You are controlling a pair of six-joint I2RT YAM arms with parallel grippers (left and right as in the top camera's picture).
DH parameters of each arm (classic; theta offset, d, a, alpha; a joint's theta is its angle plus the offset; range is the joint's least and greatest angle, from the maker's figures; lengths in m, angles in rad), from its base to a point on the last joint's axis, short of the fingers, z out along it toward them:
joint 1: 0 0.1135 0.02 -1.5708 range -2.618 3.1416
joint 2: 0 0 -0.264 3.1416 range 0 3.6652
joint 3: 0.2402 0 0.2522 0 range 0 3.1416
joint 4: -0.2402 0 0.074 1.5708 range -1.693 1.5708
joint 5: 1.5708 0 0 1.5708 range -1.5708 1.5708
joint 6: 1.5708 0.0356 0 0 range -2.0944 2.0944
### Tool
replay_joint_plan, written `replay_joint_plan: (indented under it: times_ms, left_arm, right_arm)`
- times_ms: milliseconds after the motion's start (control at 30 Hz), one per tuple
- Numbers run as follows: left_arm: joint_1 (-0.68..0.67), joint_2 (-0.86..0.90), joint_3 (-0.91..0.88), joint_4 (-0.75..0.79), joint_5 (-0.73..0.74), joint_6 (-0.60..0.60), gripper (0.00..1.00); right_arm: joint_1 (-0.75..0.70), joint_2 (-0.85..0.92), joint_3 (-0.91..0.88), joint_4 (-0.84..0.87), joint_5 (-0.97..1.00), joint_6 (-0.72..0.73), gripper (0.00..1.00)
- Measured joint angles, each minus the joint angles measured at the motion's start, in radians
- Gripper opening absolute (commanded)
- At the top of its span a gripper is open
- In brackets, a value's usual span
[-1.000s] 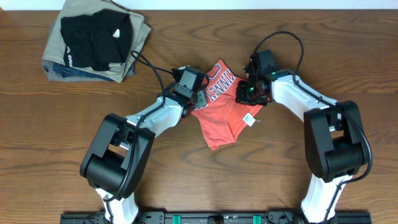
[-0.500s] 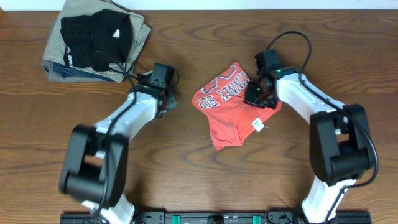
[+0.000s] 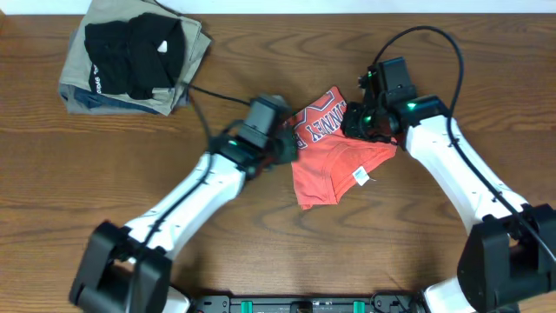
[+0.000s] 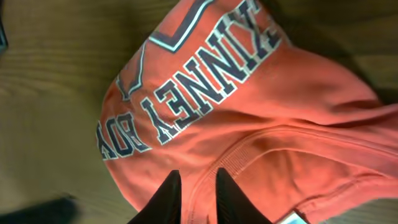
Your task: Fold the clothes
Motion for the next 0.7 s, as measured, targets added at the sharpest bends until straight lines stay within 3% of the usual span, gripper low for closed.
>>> replay_joint_plan:
  times_ms: [167, 300, 700]
  left_arm:
    - [-0.087, 0.097, 0.000, 0.108, 0.024, -0.002, 0.06]
    - [-0.109, 0.200, 0.000, 0.108, 0.031, -0.022, 0.06]
    - [-0.055, 0.250, 0.036, -0.158, 0.042, -0.039, 0.06]
  right_arm:
    - [-0.001, 0.047, 0.000, 0.023, -0.002, -0.001, 0.10]
    - [-0.001, 0.116, 0.000, 0.031, -0.001, -0.004, 0.06]
    - [-0.008, 0.285, 0.003, 0.074, 0.015, 0.020, 0.00]
